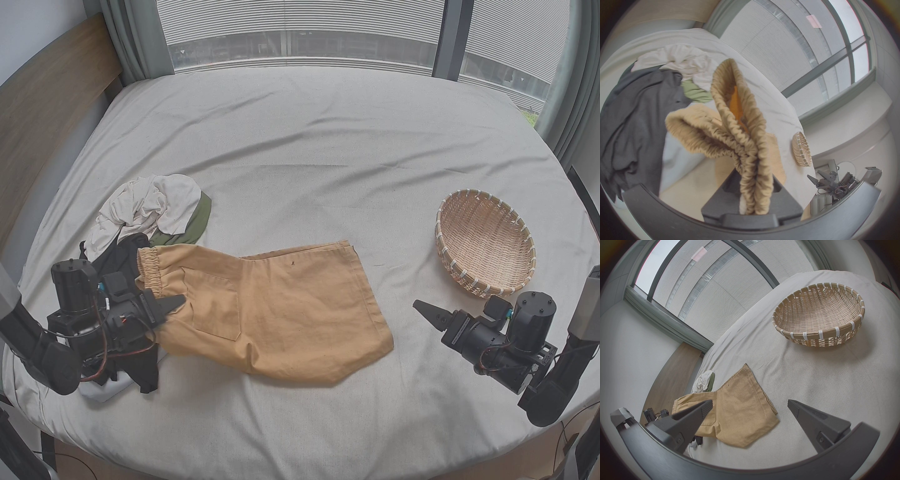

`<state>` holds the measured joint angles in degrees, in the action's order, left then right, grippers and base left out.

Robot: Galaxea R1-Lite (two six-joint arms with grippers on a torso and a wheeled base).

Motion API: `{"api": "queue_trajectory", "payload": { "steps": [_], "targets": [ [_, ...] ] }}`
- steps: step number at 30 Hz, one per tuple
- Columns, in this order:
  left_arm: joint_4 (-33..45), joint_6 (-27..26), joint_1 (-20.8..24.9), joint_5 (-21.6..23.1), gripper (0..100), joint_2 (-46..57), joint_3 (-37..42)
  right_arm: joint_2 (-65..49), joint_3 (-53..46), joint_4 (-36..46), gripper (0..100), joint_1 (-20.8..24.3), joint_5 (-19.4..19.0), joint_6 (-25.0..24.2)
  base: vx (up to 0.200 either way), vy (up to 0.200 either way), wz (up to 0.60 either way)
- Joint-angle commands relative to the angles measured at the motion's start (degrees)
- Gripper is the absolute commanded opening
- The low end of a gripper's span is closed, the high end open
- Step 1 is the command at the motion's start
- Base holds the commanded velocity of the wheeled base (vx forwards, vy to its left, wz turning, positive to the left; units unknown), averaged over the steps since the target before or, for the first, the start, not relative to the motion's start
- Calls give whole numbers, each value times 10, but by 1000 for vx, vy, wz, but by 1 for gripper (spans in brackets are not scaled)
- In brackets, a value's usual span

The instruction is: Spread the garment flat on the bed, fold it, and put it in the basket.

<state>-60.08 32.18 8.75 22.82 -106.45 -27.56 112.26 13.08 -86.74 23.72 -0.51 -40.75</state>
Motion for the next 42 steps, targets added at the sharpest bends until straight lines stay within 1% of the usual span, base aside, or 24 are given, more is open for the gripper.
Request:
{"api": "queue_trajectory", "payload": {
  "steps": [1,2,6,12,18,26,29,39,40,42],
  "targets": [
    [0,2,69,-14,0,-29,-53,2,-3,0,100,3,0,-1,0,0,0],
    [0,2,87,-15,0,-36,-65,2,-3,0,100,3,0,-1,0,0,0],
    [-2,2,136,-15,0,-61,-94,2,-3,-11,100,3,0,-3,0,0,0],
    [-3,2,195,-26,0,-111,-146,9,0,-14,100,5,0,-6,0,0,0],
    [0,2,231,-37,0,-161,-201,15,2,-15,100,8,-1,-6,0,0,0],
    [3,2,247,-47,0,-199,-249,16,6,-15,100,9,-2,-17,0,0,0],
    [16,2,247,-51,0,-208,-267,20,8,-15,100,12,-1,-18,0,0,0],
    [39,2,248,-52,0,-217,-291,21,8,-15,100,13,-1,-18,0,0,0],
    [39,2,248,-52,100,-217,-292,20,8,-15,100,13,-1,-18,0,0,0],
    [37,2,248,-54,100,-227,-297,20,8,-15,100,13,-1,-18,0,0,0]
  ]
}}
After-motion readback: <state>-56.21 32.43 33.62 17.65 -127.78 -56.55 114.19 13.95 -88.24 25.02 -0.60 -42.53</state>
